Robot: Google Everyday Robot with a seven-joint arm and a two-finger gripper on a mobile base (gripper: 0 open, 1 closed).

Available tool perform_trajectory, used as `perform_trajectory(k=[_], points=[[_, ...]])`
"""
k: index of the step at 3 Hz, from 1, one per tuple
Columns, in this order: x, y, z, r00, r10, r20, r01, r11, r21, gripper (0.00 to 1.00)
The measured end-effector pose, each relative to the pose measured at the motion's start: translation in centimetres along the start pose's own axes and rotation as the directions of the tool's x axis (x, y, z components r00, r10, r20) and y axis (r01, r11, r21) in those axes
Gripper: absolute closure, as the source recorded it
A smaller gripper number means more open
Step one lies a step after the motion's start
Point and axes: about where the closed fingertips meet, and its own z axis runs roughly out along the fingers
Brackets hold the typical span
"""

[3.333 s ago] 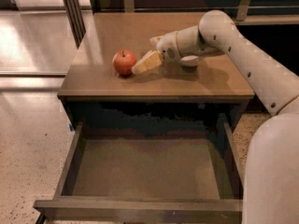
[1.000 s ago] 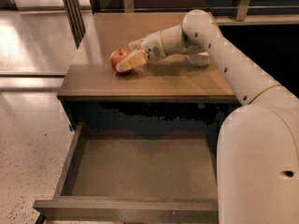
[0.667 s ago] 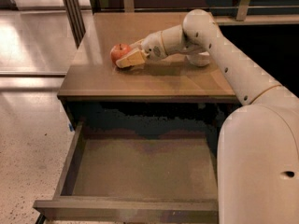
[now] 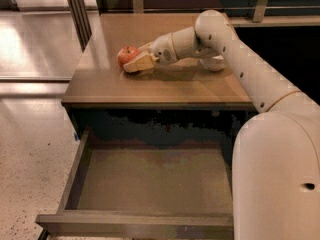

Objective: Place apple into top drawer

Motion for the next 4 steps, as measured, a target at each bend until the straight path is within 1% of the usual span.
perform_trajectory(k=[1, 2, 3, 4], points=[[-0.3, 0.6, 0.1, 1.000, 0.003, 0.011, -0.003, 0.9998, -0.019, 1.00], [-0.7, 2.2, -0.9, 1.000, -0.001, 0.031, 0.002, 0.9998, -0.019, 1.00], [-2.3, 6.7, -3.7, 0.997, -0.035, 0.067, 0.035, 0.9994, 0.004, 1.00], [-4.6, 11.3, -7.7, 0.991, -0.090, 0.099, 0.079, 0.9908, 0.111, 1.00]])
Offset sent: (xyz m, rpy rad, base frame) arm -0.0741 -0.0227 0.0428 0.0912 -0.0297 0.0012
